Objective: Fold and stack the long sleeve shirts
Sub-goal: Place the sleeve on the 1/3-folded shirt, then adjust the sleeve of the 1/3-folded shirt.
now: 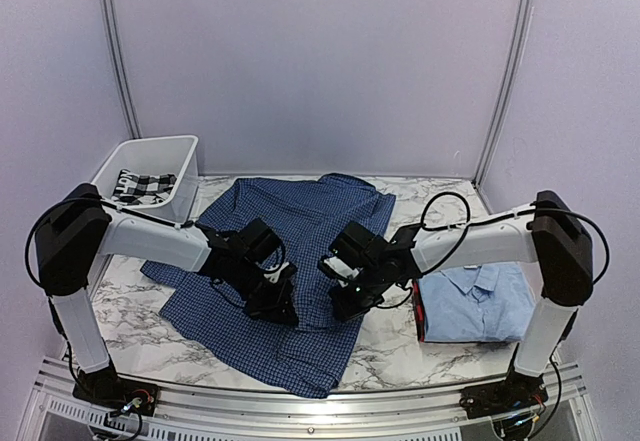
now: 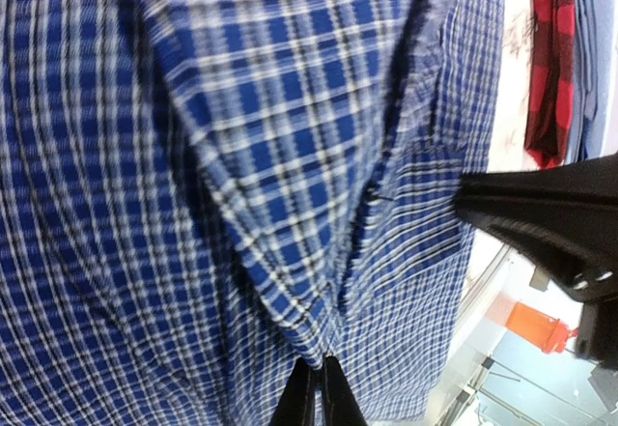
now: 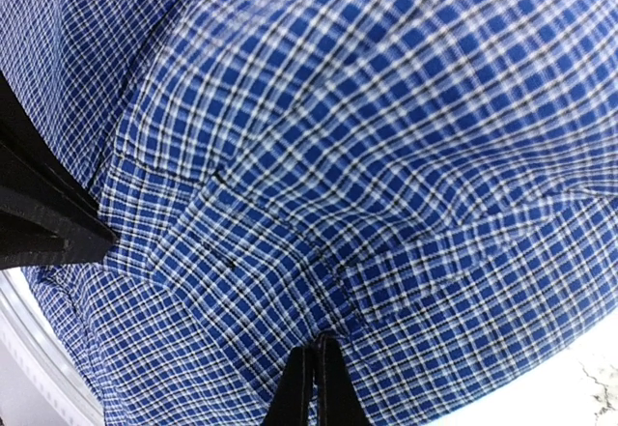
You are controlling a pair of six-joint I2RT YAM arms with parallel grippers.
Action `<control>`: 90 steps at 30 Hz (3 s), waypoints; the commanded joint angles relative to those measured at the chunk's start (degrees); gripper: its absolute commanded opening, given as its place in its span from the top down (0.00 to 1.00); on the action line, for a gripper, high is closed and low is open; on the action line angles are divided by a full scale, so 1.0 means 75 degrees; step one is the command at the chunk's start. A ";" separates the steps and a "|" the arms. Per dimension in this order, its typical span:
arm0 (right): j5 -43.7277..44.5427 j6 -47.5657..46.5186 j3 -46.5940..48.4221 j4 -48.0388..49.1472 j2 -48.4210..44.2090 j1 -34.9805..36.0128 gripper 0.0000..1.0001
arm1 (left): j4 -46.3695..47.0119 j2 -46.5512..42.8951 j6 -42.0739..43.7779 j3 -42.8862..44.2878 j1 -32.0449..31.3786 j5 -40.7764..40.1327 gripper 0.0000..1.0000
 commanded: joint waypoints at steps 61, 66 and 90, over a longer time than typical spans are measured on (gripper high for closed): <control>-0.2757 -0.0006 0.2243 0.4527 0.2125 -0.5446 0.43 | -0.3084 0.1883 0.2169 0.3968 -0.1779 -0.2596 0.54; -0.2694 -0.0033 0.2163 0.4569 0.2010 -0.5446 0.43 | -0.3424 0.2083 0.2238 0.4299 -0.2077 -0.2964 0.49; -0.2694 -0.0033 0.2104 0.4556 0.1809 -0.5458 0.42 | -0.4420 0.2795 0.2496 0.5261 -0.2547 -0.4067 0.73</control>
